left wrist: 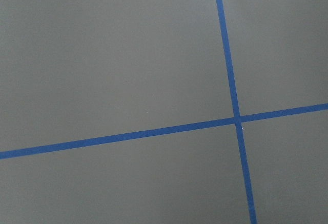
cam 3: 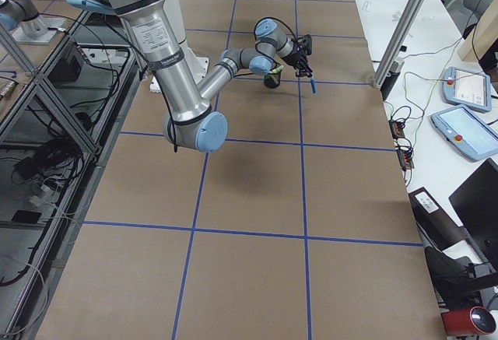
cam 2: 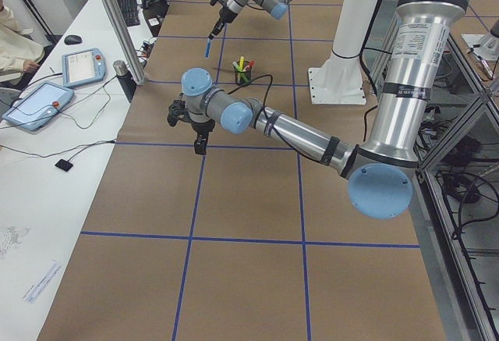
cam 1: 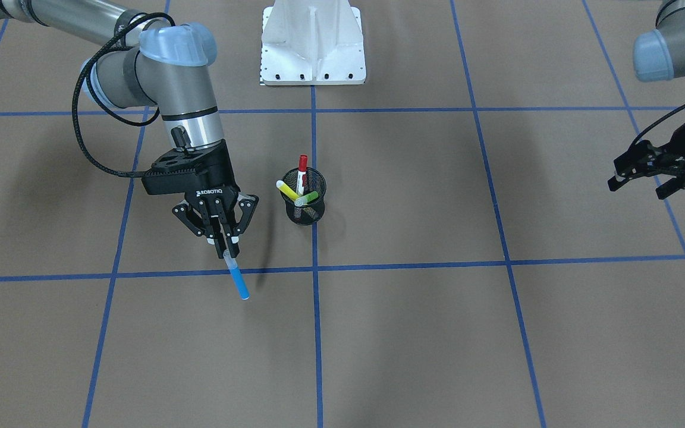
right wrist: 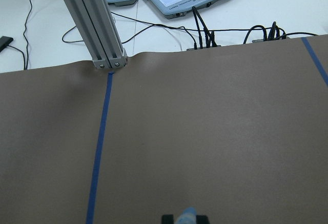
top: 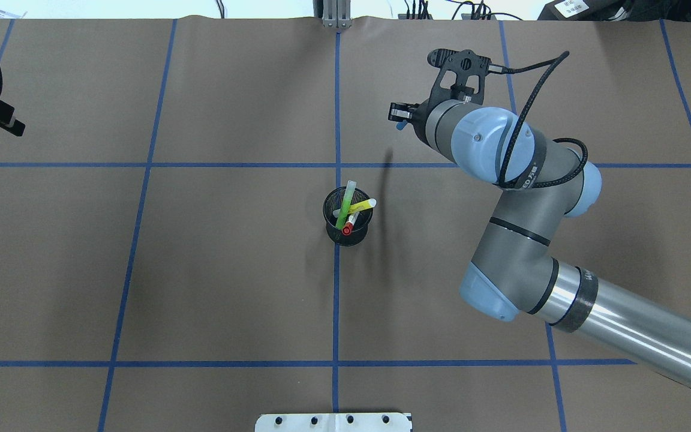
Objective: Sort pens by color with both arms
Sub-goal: 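Carry the blue marker away from the cup and turn it upright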
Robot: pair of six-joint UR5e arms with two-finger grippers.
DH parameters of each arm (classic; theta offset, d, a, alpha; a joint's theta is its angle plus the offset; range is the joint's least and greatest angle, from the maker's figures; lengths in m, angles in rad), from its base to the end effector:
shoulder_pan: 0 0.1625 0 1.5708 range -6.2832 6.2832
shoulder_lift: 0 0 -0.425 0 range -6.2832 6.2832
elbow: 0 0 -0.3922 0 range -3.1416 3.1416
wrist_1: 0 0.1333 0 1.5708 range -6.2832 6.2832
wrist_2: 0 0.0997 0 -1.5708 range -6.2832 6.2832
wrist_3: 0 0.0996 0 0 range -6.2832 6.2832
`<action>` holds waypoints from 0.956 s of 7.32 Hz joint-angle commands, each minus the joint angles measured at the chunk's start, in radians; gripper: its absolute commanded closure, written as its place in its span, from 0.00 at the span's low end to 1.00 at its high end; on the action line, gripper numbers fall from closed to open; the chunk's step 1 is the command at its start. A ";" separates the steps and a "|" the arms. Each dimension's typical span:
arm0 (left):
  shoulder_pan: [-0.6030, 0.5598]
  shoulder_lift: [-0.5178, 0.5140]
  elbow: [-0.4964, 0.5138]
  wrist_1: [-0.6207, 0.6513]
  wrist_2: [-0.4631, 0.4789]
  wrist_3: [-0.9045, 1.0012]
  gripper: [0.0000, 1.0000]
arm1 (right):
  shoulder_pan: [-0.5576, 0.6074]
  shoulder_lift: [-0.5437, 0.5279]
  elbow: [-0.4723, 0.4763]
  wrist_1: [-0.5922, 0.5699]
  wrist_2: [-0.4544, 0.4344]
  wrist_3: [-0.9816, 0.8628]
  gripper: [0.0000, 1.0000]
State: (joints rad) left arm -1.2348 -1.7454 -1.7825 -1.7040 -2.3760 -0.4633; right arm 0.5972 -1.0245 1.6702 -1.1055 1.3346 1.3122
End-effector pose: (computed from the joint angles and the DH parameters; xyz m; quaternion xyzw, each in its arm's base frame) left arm 0.1259 -0.5470 0.4437 0.0703 0.4408 0.0439 0.8938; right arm -0.4619 -0.5035 0.2433 0.3084 -0.4349 0.2034 0.8212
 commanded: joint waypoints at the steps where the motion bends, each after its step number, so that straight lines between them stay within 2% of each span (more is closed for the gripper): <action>1: 0.000 0.006 0.000 -0.002 0.006 0.002 0.00 | -0.074 -0.022 -0.059 0.129 -0.144 0.085 1.00; 3: 0.000 0.006 -0.002 -0.002 0.006 0.002 0.00 | -0.114 -0.023 -0.130 0.278 -0.260 0.163 1.00; 4: 0.000 0.006 0.000 -0.002 0.006 0.002 0.00 | -0.125 -0.022 -0.157 0.335 -0.273 0.182 1.00; 6: 0.000 0.007 0.000 -0.002 0.006 0.003 0.00 | -0.131 -0.022 -0.158 0.348 -0.305 0.206 1.00; 7: 0.003 0.006 0.003 -0.002 0.036 0.002 0.00 | -0.129 -0.026 -0.159 0.348 -0.313 0.202 1.00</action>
State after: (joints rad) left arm -1.2339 -1.7385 -1.7816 -1.7058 -2.3622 -0.4607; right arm 0.4682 -1.0473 1.5135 -0.7628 1.0333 1.5130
